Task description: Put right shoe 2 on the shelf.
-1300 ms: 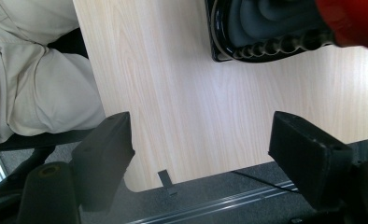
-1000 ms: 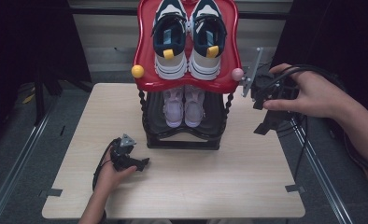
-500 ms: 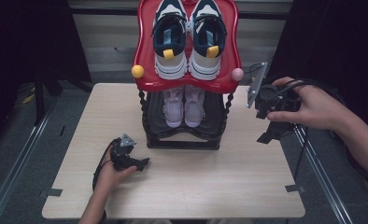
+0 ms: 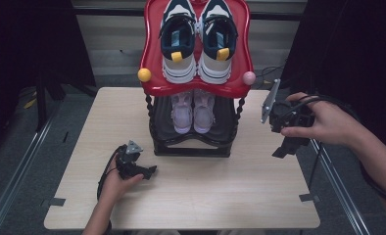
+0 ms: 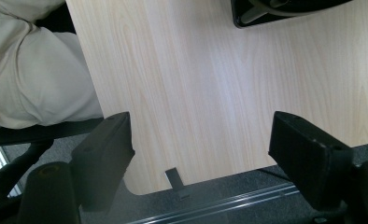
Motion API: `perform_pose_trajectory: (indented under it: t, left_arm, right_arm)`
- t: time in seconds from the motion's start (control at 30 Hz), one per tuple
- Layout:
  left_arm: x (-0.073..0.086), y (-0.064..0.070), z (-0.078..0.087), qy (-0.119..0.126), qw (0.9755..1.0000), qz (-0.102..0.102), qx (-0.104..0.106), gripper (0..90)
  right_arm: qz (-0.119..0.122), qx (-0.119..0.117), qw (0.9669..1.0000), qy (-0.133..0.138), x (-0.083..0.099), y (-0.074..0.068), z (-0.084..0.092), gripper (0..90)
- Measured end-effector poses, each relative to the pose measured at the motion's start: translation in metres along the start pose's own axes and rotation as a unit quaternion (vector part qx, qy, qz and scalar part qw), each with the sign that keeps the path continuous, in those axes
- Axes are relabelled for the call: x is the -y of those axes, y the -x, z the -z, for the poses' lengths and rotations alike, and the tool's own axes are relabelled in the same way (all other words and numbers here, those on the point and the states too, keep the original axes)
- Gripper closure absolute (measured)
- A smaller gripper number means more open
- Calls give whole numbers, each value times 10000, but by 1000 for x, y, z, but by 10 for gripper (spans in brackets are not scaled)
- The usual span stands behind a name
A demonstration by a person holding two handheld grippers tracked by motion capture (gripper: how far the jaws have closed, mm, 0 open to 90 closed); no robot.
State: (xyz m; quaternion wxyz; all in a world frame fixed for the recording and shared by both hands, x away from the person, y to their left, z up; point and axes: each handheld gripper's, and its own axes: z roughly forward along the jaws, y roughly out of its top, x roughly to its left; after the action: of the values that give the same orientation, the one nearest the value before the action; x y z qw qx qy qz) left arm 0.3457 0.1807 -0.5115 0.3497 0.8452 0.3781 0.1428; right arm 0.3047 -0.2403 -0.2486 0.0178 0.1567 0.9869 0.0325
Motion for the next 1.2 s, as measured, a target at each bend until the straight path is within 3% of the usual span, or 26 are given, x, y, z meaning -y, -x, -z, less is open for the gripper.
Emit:
perform_pose_trajectory:
  t: [0.23, 0.5, 1.2]
  left_arm:
    - [0, 0, 0, -24, 10000, -32, 5, 0]
    - [0, 0, 0, -19, 10000, -15, 21, 0]
    - [0, 0, 0, -5, 10000, -28, -6, 0]
  right_arm:
    - [2, 33, 9999, -147, 3, 0, -14, 208]
    - [-30, -24, 9999, -131, 7, 1, -31, 206]
    - [-90, -145, 9998, 78, 14, 1, -75, 194]
